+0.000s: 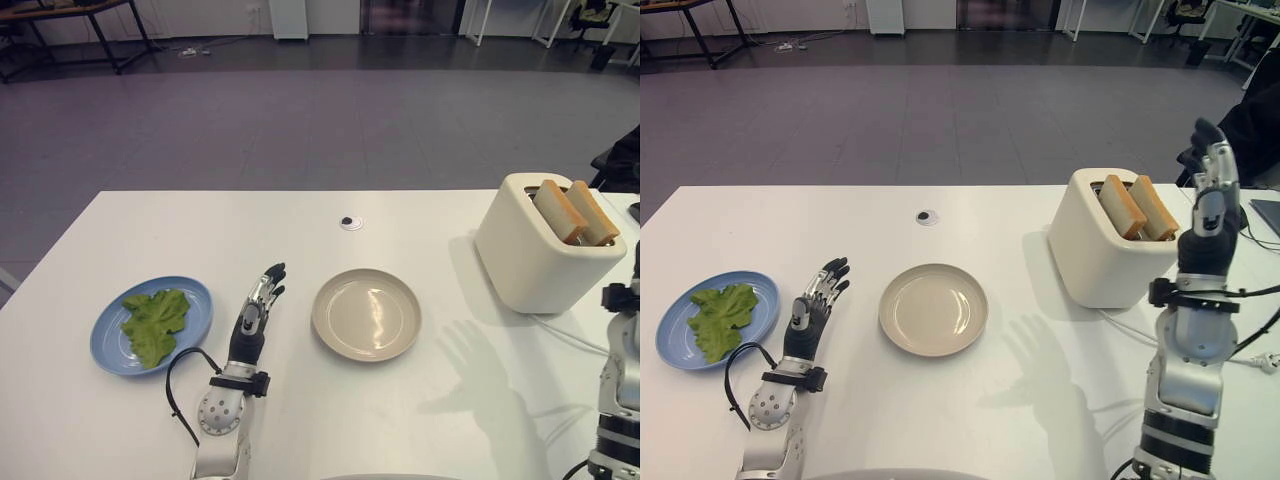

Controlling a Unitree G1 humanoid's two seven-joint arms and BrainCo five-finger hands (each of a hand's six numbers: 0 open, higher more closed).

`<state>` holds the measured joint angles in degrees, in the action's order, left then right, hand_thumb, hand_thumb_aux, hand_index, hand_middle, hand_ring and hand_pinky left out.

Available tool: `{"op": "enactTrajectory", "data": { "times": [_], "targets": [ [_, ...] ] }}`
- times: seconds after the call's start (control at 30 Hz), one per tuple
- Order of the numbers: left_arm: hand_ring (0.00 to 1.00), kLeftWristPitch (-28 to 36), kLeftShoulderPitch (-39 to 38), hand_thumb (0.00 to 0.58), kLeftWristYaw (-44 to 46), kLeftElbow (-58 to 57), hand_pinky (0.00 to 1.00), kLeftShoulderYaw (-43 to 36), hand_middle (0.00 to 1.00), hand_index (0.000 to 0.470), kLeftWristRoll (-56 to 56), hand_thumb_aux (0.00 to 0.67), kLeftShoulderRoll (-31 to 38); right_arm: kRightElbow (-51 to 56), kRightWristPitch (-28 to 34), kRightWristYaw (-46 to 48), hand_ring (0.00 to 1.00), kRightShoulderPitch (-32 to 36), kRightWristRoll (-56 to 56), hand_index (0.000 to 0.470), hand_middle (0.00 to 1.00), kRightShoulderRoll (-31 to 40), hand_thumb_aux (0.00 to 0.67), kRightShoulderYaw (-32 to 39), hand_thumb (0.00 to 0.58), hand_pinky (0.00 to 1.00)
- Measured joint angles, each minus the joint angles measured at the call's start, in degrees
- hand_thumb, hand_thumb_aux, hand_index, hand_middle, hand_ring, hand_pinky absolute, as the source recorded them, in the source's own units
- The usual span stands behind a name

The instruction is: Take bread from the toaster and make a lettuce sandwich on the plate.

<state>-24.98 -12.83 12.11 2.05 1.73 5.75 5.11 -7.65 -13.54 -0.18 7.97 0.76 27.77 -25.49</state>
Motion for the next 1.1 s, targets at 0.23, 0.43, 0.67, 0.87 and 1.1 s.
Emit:
{"op": "enactTrajectory", "data": {
  "times": [0.23, 0.43, 0.67, 0.87, 1.1],
  "targets": [
    [0.00, -0.2, -0.5, 0.000, -0.2, 0.5, 0.00, -0.1, 0.00, 0.000, 0.0, 0.000, -0.3, 20.7, 4.3, -3.3, 0.00, 2.0, 15.0, 0.002, 0.00, 13.3, 0.003, 1.3, 0.005, 0.00],
    [0.00, -0.5, -0.6, 0.000, -0.3, 0.5, 0.00, 0.0, 0.00, 0.000, 0.0, 0.000, -0.5, 34.8, 1.5, -3.5, 0.00, 2.8, 17.3, 0.120, 0.00, 14.2, 0.171, 7.3, 0.258, 0.00],
    [0.00, -0.6, -0.6, 0.000, -0.3, 0.5, 0.00, 0.1, 0.00, 0.000, 0.1, 0.000, -0.5, 41.2, -2.5, -5.5, 0.00, 6.0, 17.3, 0.264, 0.00, 15.7, 0.376, 10.4, 0.468, 0.00],
    [0.00, -0.7, -0.9, 0.000, -0.3, 0.5, 0.00, 0.4, 0.00, 0.000, 0.1, 0.000, -0.5, 42.2, -4.5, -7.2, 0.00, 7.9, 17.2, 0.367, 0.00, 16.1, 0.523, 11.9, 0.552, 0.00],
    [0.00, -0.7, -0.9, 0.000, -0.3, 0.5, 0.00, 0.5, 0.00, 0.000, 0.1, 0.000, -0.5, 42.4, -5.4, -8.0, 0.00, 8.2, 16.5, 0.470, 0.00, 16.0, 0.670, 12.9, 0.580, 0.00]
  ]
}}
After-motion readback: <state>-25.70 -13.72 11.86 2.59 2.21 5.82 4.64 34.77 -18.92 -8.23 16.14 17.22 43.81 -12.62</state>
